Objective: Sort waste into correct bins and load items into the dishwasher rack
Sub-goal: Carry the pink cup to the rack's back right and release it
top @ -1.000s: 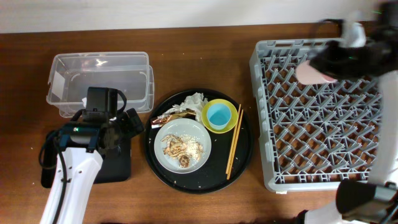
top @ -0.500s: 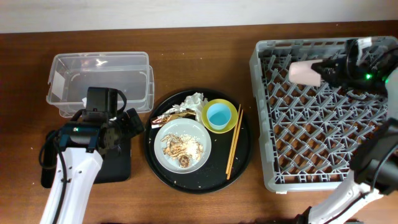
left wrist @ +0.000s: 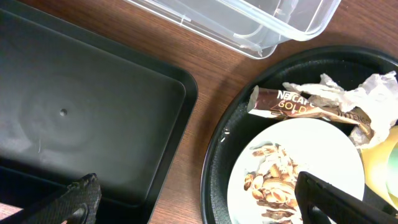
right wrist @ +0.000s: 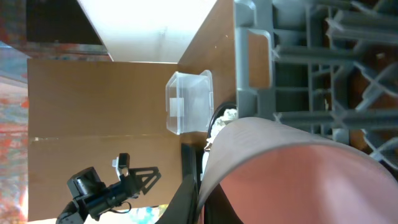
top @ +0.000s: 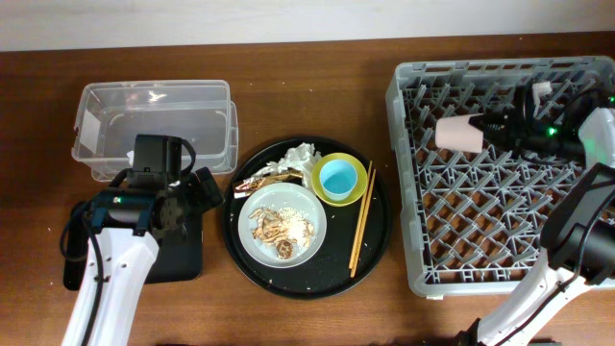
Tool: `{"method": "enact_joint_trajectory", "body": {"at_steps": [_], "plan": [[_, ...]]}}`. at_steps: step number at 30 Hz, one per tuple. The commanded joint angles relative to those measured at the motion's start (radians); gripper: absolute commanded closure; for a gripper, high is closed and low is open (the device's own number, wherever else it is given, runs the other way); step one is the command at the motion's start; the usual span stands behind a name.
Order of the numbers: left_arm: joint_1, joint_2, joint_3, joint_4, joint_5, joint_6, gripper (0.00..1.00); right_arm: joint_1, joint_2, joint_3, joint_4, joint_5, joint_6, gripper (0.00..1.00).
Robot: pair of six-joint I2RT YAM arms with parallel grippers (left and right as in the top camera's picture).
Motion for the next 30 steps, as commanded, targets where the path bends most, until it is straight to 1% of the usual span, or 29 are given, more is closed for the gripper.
{"method": "enact_joint_trajectory", "body": {"at_steps": [1,3,5,7,11,12,13,14,15,17,19,22,25,27,30], "plan": [[0.004,-0.006,0.015,-0.002,-0.001,0.008,0.01,-0.016,0.003,-0.060,0.034,-0.003,0.032,0.96],[0.004,-0.006,0.015,-0.002,-0.001,0.008,0.01,-0.031,0.003,-0.070,0.037,0.010,0.040,0.96],[0.004,-0.006,0.015,-0.002,-0.001,0.008,0.01,-0.051,0.003,-0.068,0.037,0.061,0.048,0.96],[0.004,-0.006,0.015,-0.002,-0.001,0.008,0.01,-0.083,0.003,-0.060,0.044,0.167,0.098,0.96],[0.004,-0.006,0.015,-0.002,-0.001,0.008,0.01,-0.120,-0.004,-0.031,0.012,0.273,0.100,0.94],[0.004,-0.006,0.015,-0.002,-0.001,0.008,0.01,-0.126,-0.008,-0.027,0.001,0.266,0.100,0.89],[0.004,-0.006,0.015,-0.001,-0.001,0.008,0.01,-0.126,-0.008,-0.026,-0.007,0.262,0.102,0.87],[0.004,-0.006,0.015,-0.002,-0.001,0.008,0.01,-0.126,-0.009,-0.025,-0.011,0.263,0.111,0.87],[0.004,-0.006,0.015,-0.002,-0.001,0.008,0.01,-0.126,-0.009,-0.025,-0.012,0.261,0.111,0.88],[0.004,-0.006,0.015,-0.002,-0.001,0.008,0.01,-0.124,-0.010,-0.025,-0.016,0.217,0.103,0.96],[0.004,-0.006,0.015,-0.002,-0.001,0.008,0.01,-0.124,-0.010,-0.025,-0.048,0.075,0.061,0.96],[0.004,-0.006,0.015,-0.001,-0.001,0.008,0.01,-0.107,-0.010,-0.025,-0.059,-0.059,0.061,0.96],[0.004,-0.006,0.015,-0.002,-0.001,0.008,0.01,-0.048,-0.010,-0.025,-0.049,-0.070,0.061,0.96],[0.004,-0.006,0.015,-0.002,-0.001,0.008,0.01,-0.004,-0.010,-0.025,-0.010,-0.072,0.064,0.96],[0.004,-0.006,0.015,-0.002,-0.001,0.008,0.01,0.012,-0.010,-0.026,0.037,-0.044,0.091,0.96]]}}
